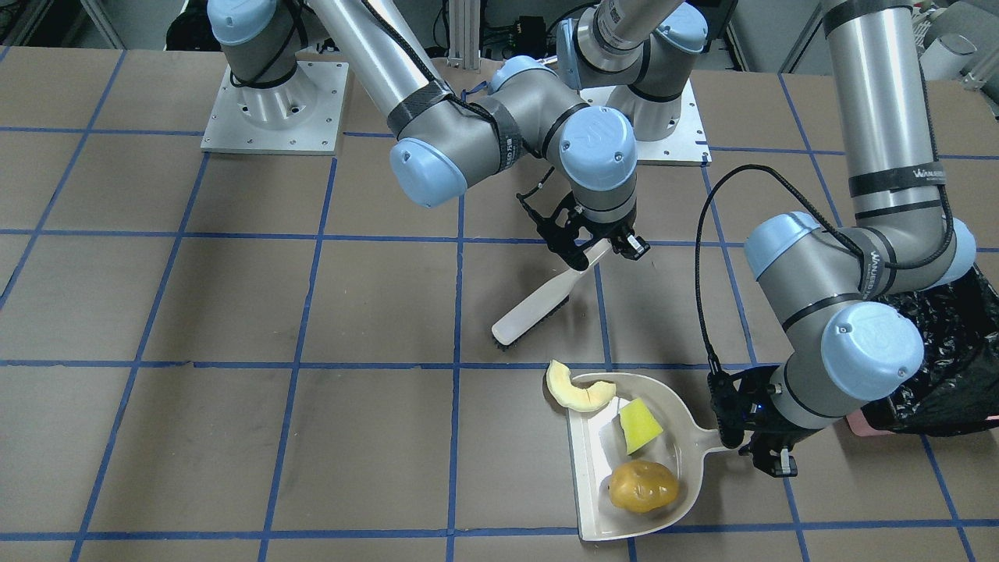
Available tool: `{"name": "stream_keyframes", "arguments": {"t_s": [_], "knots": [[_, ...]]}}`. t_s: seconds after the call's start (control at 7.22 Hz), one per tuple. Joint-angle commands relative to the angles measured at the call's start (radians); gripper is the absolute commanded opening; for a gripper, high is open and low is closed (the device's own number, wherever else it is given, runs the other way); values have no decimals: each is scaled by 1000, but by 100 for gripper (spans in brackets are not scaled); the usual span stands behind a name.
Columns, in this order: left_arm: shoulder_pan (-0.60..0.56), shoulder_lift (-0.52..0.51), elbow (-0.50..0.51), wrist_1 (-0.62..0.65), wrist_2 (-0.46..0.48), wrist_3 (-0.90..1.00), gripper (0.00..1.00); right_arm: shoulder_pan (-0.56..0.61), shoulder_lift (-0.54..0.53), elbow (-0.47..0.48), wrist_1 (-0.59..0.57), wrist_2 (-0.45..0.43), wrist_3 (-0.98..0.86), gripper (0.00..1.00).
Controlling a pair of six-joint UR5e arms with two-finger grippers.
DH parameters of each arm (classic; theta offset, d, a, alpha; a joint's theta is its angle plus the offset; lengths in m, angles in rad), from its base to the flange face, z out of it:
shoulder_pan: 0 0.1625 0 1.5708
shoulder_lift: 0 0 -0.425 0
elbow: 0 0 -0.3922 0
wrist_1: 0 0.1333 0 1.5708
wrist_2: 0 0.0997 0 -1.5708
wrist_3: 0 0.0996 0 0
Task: Sweep and dump trash into bin
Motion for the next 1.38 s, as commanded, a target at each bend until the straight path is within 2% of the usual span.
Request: {"name": "stream_keyframes", "arguments": {"t_s": [0.0,0.83,1.25], "knots": [[0,1,0,-1,0,0,18,8,7,-7,-3,3,17,0],[0,-1,0,-1,0,0,18,9,24,-8,-27,6,31,0],[0,-1,0,-1,0,0,18,11,70,-69,-38,31,27,0]]}}
